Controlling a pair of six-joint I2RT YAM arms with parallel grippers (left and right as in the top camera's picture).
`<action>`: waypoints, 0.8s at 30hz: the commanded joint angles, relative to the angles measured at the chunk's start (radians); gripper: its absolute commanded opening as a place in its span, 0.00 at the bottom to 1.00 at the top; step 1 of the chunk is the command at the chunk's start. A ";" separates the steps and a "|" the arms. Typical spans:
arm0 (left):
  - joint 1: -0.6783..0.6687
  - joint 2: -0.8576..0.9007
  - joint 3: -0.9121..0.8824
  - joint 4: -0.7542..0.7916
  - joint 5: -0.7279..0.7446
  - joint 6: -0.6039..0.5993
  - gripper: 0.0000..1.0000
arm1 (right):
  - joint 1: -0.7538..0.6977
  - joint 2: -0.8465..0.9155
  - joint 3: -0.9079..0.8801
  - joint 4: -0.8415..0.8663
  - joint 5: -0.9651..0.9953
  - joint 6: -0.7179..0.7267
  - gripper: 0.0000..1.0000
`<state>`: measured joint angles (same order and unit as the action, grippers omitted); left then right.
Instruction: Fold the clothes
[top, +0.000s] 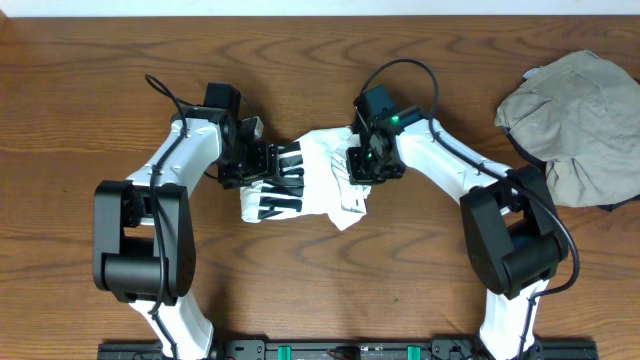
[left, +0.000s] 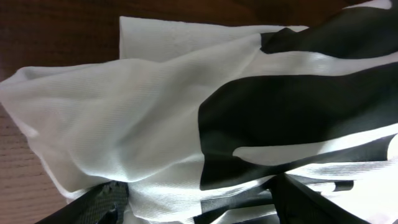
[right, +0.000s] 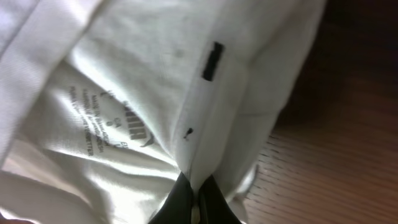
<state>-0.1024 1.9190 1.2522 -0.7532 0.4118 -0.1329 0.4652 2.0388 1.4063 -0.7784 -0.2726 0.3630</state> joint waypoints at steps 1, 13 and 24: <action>0.001 0.048 -0.009 -0.011 -0.059 0.010 0.76 | -0.042 0.007 -0.004 -0.012 0.010 0.025 0.01; 0.002 0.048 -0.009 -0.016 -0.066 0.010 0.76 | -0.076 0.007 -0.004 -0.061 0.014 0.036 0.01; 0.002 0.048 -0.009 -0.020 -0.066 0.010 0.76 | -0.077 0.007 -0.004 -0.109 0.105 0.160 0.01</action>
<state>-0.1020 1.9209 1.2537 -0.7582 0.4080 -0.1299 0.4065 2.0388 1.4063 -0.8742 -0.2687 0.4702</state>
